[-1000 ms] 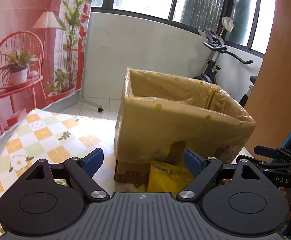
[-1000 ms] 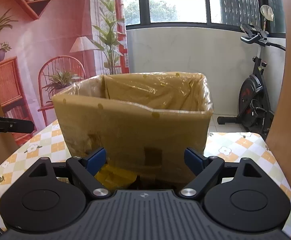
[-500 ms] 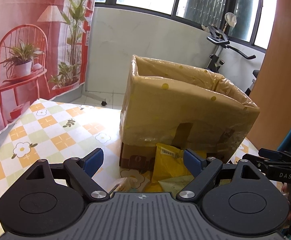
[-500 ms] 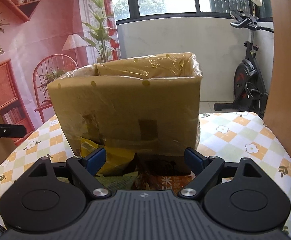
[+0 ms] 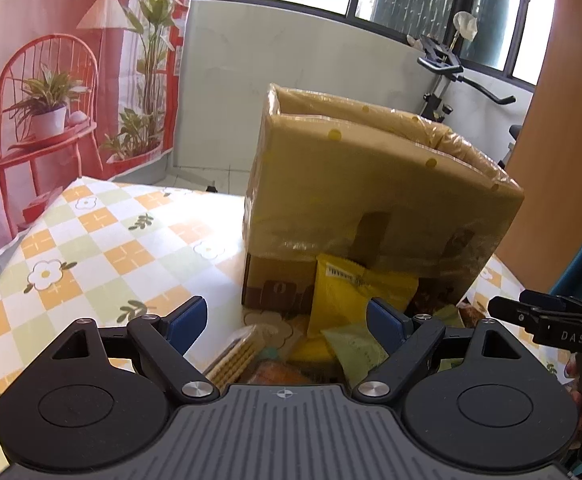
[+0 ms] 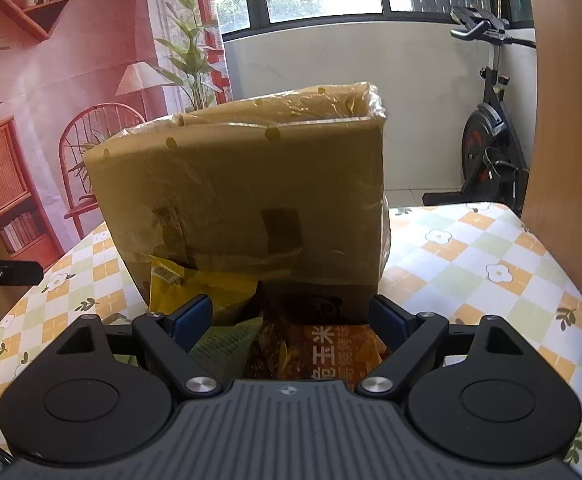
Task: Organize snacks
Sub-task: 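Lower both tools back to the remaining snacks beside the box, then grasp pale green fruit bag with left tool while right tool grasps green bag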
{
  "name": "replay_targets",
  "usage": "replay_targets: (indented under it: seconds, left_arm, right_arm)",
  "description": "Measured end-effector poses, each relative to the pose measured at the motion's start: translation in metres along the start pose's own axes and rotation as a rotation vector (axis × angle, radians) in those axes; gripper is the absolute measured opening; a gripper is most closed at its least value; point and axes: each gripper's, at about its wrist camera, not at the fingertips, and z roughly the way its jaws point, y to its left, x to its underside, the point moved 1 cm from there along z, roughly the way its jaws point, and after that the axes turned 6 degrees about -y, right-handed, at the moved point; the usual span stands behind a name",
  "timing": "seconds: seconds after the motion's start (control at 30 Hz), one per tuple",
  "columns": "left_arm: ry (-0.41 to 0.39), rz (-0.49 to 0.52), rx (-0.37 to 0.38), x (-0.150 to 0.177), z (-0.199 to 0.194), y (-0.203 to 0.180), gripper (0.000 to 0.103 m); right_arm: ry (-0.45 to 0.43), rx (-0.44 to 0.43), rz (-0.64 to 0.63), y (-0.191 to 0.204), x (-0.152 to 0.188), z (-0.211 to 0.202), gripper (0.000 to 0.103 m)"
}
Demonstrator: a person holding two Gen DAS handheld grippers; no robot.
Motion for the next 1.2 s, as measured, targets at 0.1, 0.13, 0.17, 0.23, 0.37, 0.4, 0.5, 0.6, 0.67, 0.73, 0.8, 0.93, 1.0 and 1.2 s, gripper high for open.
replay_targets:
  seconds: [0.1,0.13,0.17,0.23,0.37,0.4,0.5,0.6,0.67,0.73,0.8,0.93,1.0,1.2]
  left_arm:
    - [0.016,-0.007,0.001,0.006,0.0,0.003,0.088]
    - [0.021,-0.008,0.001,0.008,0.001,0.003,0.088]
    - [0.027,-0.009,0.002,0.01,0.0,0.003,0.088]
    - [0.038,-0.012,0.006,0.013,0.001,0.003,0.088]
    - [0.053,-0.019,0.022,0.016,0.0,0.001,0.088]
    - [0.056,-0.019,0.03,0.017,0.0,0.0,0.088]
    - [0.057,-0.012,0.041,0.022,-0.002,-0.005,0.088]
    - [0.061,-0.03,0.036,0.024,-0.003,-0.002,0.088]
    - [0.058,-0.037,0.042,0.025,-0.005,-0.002,0.088]
    - [0.056,-0.037,0.061,0.026,-0.007,-0.004,0.088]
    - [0.059,-0.036,0.097,0.029,-0.008,-0.008,0.087]
    - [0.074,-0.039,0.148,0.034,-0.006,-0.012,0.083]
    - [0.085,-0.037,0.173,0.038,-0.004,-0.016,0.081]
    - [0.155,-0.027,0.256,0.052,0.009,-0.026,0.077]
  right_arm:
    - [0.011,0.004,0.011,-0.001,0.004,0.001,0.087]
    - [0.015,0.004,0.016,-0.002,0.006,0.001,0.087]
    - [0.019,0.004,0.02,-0.002,0.007,0.001,0.087]
    - [0.027,0.0,0.027,-0.001,0.01,0.001,0.087]
    - [0.04,-0.007,0.023,0.003,0.015,0.0,0.087]
    - [0.042,-0.009,0.019,0.005,0.015,0.0,0.087]
    - [0.046,-0.02,0.009,0.01,0.017,-0.002,0.087]
    - [0.046,-0.036,-0.002,0.017,0.017,-0.006,0.087]
    - [0.047,-0.052,-0.01,0.023,0.016,-0.008,0.087]
    - [0.048,-0.069,-0.021,0.029,0.017,-0.009,0.087]
    - [0.05,-0.083,-0.029,0.034,0.018,-0.01,0.086]
    - [0.071,-0.103,-0.038,0.039,0.025,-0.011,0.081]
    - [0.097,-0.115,-0.043,0.041,0.031,-0.012,0.075]
    - [0.133,-0.16,-0.032,0.045,0.043,-0.016,0.073]
